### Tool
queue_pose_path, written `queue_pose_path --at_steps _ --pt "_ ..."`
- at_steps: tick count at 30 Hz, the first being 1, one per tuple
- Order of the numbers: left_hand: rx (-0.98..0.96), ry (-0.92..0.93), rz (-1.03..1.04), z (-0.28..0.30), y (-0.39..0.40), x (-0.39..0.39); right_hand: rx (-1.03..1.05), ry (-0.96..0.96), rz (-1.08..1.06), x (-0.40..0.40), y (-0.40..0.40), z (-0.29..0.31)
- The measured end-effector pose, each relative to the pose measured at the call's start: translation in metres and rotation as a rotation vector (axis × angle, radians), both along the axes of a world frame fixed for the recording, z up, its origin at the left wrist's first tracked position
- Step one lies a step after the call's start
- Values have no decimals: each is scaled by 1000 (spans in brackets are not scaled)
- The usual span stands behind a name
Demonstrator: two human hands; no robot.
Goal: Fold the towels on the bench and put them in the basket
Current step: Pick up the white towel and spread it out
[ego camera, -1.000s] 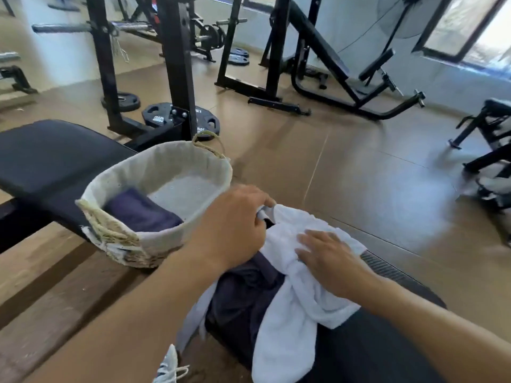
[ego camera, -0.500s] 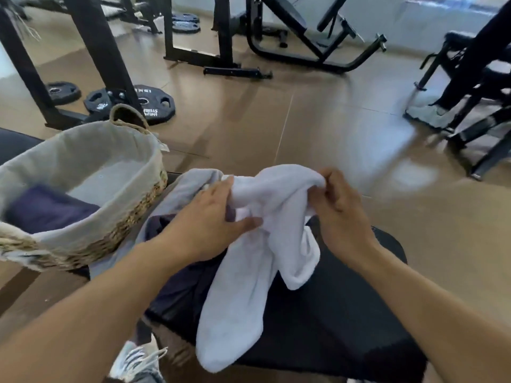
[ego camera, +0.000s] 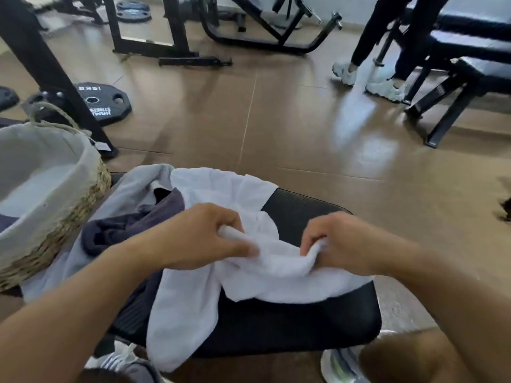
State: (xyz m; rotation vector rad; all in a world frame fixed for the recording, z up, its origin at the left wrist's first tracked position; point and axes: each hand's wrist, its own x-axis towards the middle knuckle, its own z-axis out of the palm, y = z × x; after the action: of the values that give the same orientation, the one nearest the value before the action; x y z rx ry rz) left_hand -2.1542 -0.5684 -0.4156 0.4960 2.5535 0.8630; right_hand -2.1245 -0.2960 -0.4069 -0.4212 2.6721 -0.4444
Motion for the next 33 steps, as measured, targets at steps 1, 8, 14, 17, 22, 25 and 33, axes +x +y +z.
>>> queue_pose_path --at_steps 1,8,14,17,22,25,33 --pt "-35 -14 -39 -3 3 3 208 -48 65 3 5 -3" --pt "-288 247 -202 -16 11 -4 107 -263 -26 5 17 -6" --pt "-297 174 -297 -22 11 -6 -81 14 -67 -2 3 -38" --pt "-160 201 -277 -26 12 -8 -334 -30 -99 -1 -12 -45" --pt "36 244 -196 -29 19 -4 -487 -153 -240 -10 -20 -44" --pt "141 193 -124 -25 24 -1 -657 -279 -285 -10 -21 -41" --pt "242 41 38 -7 31 9 -731 -248 -267 -2 -17 -21"
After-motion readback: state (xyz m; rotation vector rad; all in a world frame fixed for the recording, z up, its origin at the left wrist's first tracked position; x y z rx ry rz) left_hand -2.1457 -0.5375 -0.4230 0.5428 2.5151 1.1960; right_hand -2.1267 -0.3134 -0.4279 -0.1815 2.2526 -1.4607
